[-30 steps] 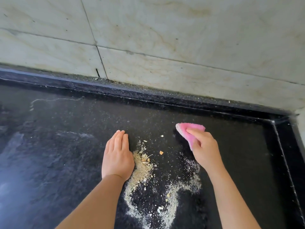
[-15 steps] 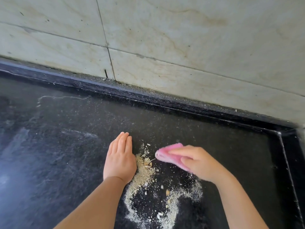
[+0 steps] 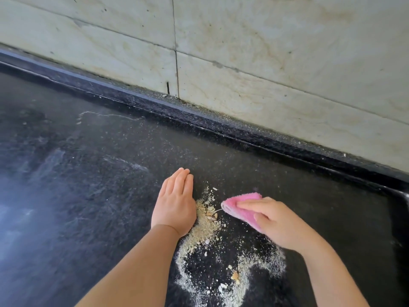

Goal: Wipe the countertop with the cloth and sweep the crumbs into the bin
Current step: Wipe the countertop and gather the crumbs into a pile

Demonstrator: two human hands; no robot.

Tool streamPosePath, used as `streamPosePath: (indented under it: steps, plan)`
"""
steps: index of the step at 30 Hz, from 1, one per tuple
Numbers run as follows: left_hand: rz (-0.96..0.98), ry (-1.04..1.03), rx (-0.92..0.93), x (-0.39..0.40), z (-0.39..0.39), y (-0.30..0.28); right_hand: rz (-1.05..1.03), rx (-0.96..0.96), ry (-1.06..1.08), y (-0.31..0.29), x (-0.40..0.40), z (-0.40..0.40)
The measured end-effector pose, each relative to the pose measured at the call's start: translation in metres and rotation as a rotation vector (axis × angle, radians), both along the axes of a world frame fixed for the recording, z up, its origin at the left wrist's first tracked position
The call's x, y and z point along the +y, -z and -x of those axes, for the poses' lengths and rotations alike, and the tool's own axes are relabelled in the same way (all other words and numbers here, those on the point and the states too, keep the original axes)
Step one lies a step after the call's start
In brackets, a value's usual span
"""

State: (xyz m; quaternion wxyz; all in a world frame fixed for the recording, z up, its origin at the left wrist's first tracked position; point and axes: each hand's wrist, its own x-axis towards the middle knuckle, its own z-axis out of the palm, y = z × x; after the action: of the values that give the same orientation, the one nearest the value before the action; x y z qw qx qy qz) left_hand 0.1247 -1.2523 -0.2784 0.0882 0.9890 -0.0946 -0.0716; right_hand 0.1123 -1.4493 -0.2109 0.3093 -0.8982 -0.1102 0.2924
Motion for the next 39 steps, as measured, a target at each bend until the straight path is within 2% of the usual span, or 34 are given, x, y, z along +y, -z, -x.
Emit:
streamPosePath:
  steps: [2,4,6,9,11,13,16,17,18,20,22,24,26,28,30,33,35,36,39]
  plan:
    - [0.024,-0.019,-0.03,0.0,0.0,0.0,-0.021,-0.047,0.112,-0.012,0.001,-0.012]
    - [0.062,-0.032,0.025,0.001,0.004,-0.005,-0.041,-0.206,0.269,-0.013,0.016,-0.034]
    - [0.09,-0.009,0.016,0.005,0.006,-0.007,0.016,-0.324,0.228,-0.002,0.037,-0.063]
    - [0.112,0.037,0.038,0.005,0.004,-0.006,0.254,-0.398,0.119,0.041,0.051,-0.096]
    - [0.161,0.089,0.069,0.016,0.0,-0.008,0.343,-0.398,0.085,0.054,0.056,-0.094]
    - [0.201,0.17,0.083,0.034,-0.006,-0.01,0.248,-0.344,0.035,0.043,0.057,-0.075]
    - [0.146,0.236,0.023,0.077,-0.016,-0.013,0.173,-0.019,-0.235,0.002,0.052,-0.041]
    - [0.151,0.204,0.001,0.091,-0.017,-0.014,0.183,0.091,-0.259,-0.011,0.052,-0.036]
    - [0.143,0.174,-0.049,0.102,-0.016,-0.014,0.186,0.121,-0.241,-0.024,0.053,-0.035]
    - [0.13,0.1,-0.109,0.12,-0.009,-0.015,0.147,0.052,-0.107,-0.037,0.067,-0.05]
    - [0.126,0.116,-0.122,0.132,-0.002,-0.006,0.054,-0.08,0.037,-0.031,0.09,-0.071]
    - [0.059,0.196,-0.146,0.134,0.004,-0.004,0.164,-0.274,0.023,-0.014,0.114,-0.093]
    - [0.075,0.193,-0.072,0.133,0.006,-0.005,0.306,-0.365,0.06,0.019,0.122,-0.111]
    - [0.076,0.203,0.005,0.135,0.004,-0.001,0.386,-0.357,0.099,0.032,0.121,-0.107]
    - [0.073,0.18,0.06,0.135,0.004,0.001,0.3,-0.326,0.078,0.027,0.115,-0.089]
    - [0.115,0.151,0.081,0.136,0.004,-0.001,0.265,-0.072,-0.131,0.002,0.098,-0.05]
    - [0.122,0.15,0.101,0.137,0.003,-0.003,0.249,0.019,-0.098,-0.01,0.086,-0.039]
    - [0.119,0.152,0.113,0.136,0.003,-0.004,0.202,-0.012,0.0,-0.016,0.084,-0.04]
    - [0.117,0.158,0.155,0.136,0.002,-0.007,0.122,-0.286,0.234,-0.021,0.09,-0.058]
